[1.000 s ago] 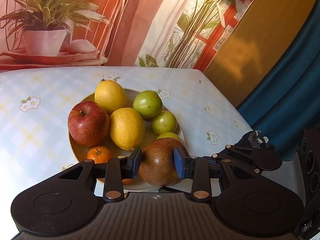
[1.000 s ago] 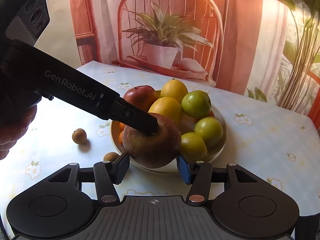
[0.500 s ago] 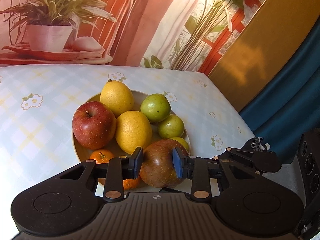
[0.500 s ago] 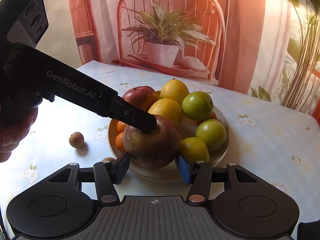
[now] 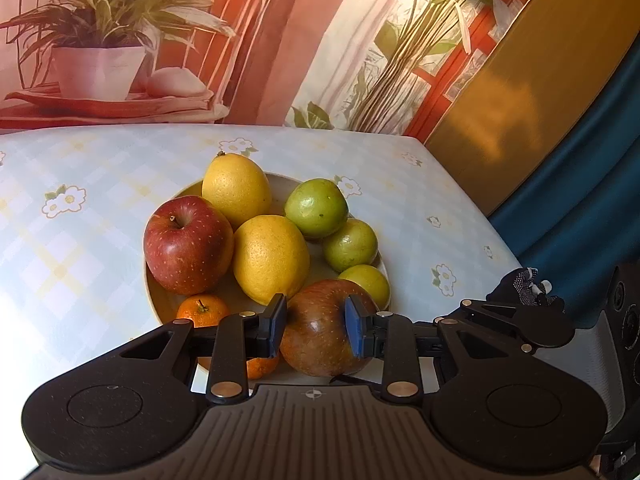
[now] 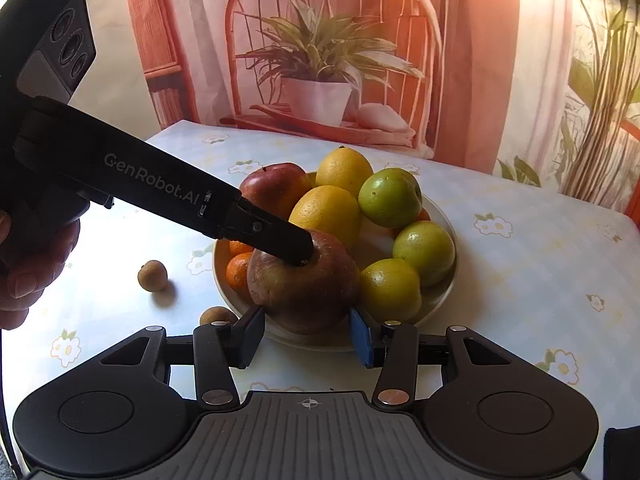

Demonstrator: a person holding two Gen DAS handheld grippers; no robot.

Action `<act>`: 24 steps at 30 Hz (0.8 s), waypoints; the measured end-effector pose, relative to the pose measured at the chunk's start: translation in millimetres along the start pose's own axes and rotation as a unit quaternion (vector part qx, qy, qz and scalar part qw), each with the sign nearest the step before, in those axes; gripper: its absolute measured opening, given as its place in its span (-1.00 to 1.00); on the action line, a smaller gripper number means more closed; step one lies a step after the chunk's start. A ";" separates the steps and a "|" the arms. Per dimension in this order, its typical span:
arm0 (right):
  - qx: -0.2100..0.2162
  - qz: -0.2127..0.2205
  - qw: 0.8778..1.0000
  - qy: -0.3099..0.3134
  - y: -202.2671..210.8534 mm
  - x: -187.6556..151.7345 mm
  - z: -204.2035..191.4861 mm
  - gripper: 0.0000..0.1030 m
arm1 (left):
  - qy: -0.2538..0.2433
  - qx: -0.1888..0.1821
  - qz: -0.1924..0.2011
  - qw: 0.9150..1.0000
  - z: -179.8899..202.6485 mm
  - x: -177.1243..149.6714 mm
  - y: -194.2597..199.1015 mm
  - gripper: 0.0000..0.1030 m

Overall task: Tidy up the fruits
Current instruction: 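Carry the brown-red apple onto the plate and open the left tool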

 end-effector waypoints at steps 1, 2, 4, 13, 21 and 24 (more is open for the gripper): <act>0.001 0.001 1.000 -0.004 -0.3 -0.6 1.2 -0.16 | 0.000 0.000 0.000 1.000 0.1 -0.1 -0.6 -0.34; 0.002 0.001 1.000 -0.007 -0.6 -1.1 1.9 -0.16 | -0.001 0.000 0.000 1.000 0.5 0.0 -1.1 -0.34; 0.003 0.000 1.000 -0.016 -2.2 -2.0 3.5 -0.16 | -0.007 0.004 0.001 1.000 2.6 -0.4 -1.8 -0.33; -0.008 -0.003 1.000 -0.019 -3.1 -4.1 2.0 -0.17 | -0.027 0.023 0.003 0.999 9.8 -3.4 -3.7 -0.29; -0.016 0.004 0.999 -0.028 7.3 -6.7 -1.2 -0.16 | 0.011 0.001 0.032 0.999 -4.4 0.1 18.1 -0.23; -0.017 0.012 0.999 -0.041 12.2 -7.6 -3.2 -0.16 | 0.015 0.015 0.046 0.999 -17.5 3.3 32.0 -0.23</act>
Point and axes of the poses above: each gripper's, at about its wrist camera, not at the fingertips, and y roughly against the way its jaws point, z to its right, x to its top, the point moved 6 cm from there along -y, roughly the way its jaws point, and after that the axes turned 11 degrees about x, right-handed, at the moved point
